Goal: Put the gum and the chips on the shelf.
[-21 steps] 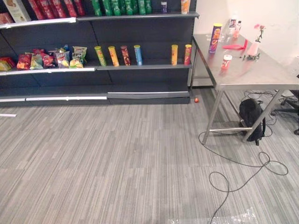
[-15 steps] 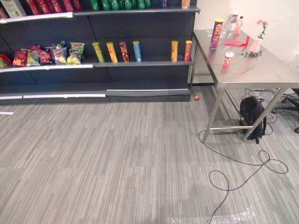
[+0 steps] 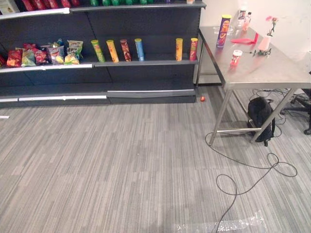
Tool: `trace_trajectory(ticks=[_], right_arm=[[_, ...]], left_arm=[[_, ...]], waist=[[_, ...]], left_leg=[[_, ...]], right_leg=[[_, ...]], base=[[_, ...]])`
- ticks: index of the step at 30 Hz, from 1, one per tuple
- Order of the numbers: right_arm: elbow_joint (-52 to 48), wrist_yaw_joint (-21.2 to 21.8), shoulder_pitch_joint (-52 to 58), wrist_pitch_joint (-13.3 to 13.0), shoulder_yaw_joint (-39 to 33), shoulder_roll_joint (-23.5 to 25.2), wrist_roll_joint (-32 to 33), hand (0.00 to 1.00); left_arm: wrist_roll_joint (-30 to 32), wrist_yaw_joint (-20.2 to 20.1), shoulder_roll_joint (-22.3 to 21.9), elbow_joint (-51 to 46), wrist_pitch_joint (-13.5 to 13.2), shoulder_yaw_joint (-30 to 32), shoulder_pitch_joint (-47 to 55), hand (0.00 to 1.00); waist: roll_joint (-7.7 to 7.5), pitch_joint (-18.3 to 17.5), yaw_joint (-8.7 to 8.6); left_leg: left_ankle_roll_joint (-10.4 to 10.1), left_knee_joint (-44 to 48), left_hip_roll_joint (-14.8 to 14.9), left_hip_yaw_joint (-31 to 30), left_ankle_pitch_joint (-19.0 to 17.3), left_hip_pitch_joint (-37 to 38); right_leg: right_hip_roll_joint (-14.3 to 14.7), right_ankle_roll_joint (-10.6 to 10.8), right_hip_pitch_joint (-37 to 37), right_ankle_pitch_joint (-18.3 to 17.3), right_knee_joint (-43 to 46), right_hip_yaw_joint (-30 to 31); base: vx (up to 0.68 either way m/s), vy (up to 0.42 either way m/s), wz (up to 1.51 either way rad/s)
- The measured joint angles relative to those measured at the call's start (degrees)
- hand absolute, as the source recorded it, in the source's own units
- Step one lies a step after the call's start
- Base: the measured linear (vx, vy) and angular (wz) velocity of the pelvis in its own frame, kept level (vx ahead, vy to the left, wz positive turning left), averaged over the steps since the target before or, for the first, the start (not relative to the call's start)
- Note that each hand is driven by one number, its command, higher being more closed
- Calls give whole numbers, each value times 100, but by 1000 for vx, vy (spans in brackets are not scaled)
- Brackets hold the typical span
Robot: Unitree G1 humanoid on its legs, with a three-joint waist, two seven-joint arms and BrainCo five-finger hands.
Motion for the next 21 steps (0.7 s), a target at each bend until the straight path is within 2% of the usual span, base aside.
trace_trajectory(ticks=[6, 8, 10, 13, 16, 18, 19, 20, 21], right_arm=[[5, -158, -9, -32, 0, 15, -19, 0], [12, -517, -16, -230, -3, 74, -110, 0], [7, -720, -16, -307, -27, 113, -111, 0], [-2, -843, -21, -454, -28, 158, -133, 0], [-68, -879, -21, -728, -30, 191, -507, 0], [-237, -877, -23, -766, -26, 206, -741, 0], [-245, -874, -35, -765, -22, 212, -767, 0], [-259, -851, -68, -755, -12, 220, -773, 0], [-262, -788, -125, -717, 32, 242, -776, 0]], left_arm=[[-1, 4, 2, -2, 28, 2, 0, 0], [0, 7, 6, -11, 44, 4, 0, 0], [0, 8, 13, -10, 47, 4, 3, 0], [1, 13, 36, -14, 68, 2, 3, 0], [1, 21, 50, -74, 105, 3, 3, 0], [-3, 85, 51, -194, 123, 7, -1, 0], [-2, 111, 61, -222, 127, 16, -2, 0], [-2, 190, 70, -272, 134, 103, -5, 0], [-13, 315, 78, -402, 129, 185, -3, 0]], waist=[[-7, 13, -4], [-16, 28, -19], [-29, 36, -41], [-59, 76, -61], [-71, 155, -63], [-95, 280, -62], [-116, 291, -64], [-192, 330, -69], [-256, 447, -76]], left_leg=[[0, -6, 1, -9, 0, -10], [0, -6, 1, -13, 0, -12], [-1, -5, 2, -12, -1, -12], [-1, -7, 2, -10, -1, -23], [5, 7, 12, -13, 9, -38], [2, 25, 11, -34, 21, -73], [-21, 134, 9, -37, -6, -162], [-128, 631, 13, 13, -177, -457], [-154, 1510, 67, 117, -362, -880]], right_leg=[[0, -1, -8, 1, -9, -80], [0, -1, -8, 1, -9, -106], [0, -1, -8, 1, -9, -106], [-2, -2, -6, 1, -9, -112], [-5, -14, -24, -9, 45, -152], [-58, -61, -153, -143, 306, -265], [-88, -66, -226, -193, 401, -289], [-186, -91, -363, -295, 591, -365], [-291, -119, -440, -413, 734, -436]], base=[[-5, -16, 1], [-11, -17, 1], [0, 0, 0], [-28, -21, 0], [-20, -18, 1], [-39, -23, 8], [-39, -16, 21], [-26, -19, 37], [-70, -23, 39]])
